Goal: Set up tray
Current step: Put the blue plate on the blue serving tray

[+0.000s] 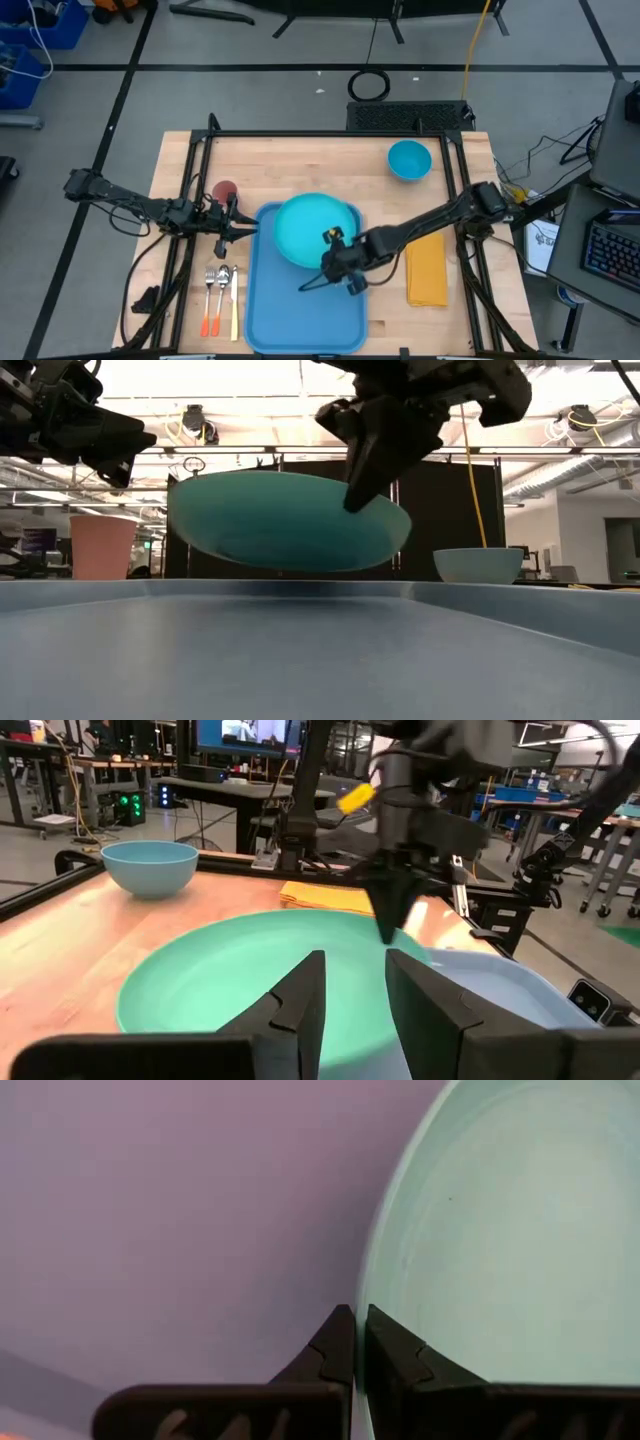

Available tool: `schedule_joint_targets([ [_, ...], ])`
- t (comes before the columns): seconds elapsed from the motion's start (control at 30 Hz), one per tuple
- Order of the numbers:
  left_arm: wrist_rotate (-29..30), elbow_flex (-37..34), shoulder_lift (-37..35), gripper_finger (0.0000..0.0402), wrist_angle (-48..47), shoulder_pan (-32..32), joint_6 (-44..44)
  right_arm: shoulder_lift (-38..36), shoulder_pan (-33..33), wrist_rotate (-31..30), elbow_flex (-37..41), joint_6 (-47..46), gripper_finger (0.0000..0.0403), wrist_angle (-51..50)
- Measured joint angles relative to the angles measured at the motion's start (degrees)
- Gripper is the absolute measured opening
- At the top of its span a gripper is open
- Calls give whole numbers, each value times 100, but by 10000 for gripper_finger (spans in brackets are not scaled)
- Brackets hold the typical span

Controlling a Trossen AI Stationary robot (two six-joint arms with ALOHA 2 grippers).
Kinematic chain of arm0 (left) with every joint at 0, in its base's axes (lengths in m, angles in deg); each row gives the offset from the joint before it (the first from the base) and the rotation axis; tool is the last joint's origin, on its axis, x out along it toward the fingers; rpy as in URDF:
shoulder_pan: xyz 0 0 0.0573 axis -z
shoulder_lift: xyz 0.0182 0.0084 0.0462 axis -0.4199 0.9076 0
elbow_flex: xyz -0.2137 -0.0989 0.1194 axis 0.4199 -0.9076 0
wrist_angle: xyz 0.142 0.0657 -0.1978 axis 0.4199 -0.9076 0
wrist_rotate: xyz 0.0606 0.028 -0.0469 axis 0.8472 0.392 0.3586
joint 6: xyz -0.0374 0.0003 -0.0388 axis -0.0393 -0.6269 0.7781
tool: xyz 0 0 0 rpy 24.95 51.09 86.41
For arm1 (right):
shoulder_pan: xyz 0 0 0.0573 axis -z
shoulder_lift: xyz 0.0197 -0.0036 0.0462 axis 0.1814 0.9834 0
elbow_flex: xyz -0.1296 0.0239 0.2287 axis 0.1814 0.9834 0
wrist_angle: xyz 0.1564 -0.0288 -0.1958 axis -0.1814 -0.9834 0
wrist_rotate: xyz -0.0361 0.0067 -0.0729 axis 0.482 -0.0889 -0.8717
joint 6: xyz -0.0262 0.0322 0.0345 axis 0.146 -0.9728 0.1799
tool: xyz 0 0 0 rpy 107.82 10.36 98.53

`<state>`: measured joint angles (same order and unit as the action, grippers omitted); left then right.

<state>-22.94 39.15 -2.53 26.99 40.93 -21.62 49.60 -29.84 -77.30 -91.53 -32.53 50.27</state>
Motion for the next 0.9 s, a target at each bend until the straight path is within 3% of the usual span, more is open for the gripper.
schedule_joint_targets([
  [0.43, -3, 0, -1, 111, -107, 0, 121, 1075, -542, -34, -1083, -10, 0, -615],
  [0.9, -7, 0, 0, 111, -140, 0, 215, 1278, -863, -29, -1206, -239, 0, -275],
])
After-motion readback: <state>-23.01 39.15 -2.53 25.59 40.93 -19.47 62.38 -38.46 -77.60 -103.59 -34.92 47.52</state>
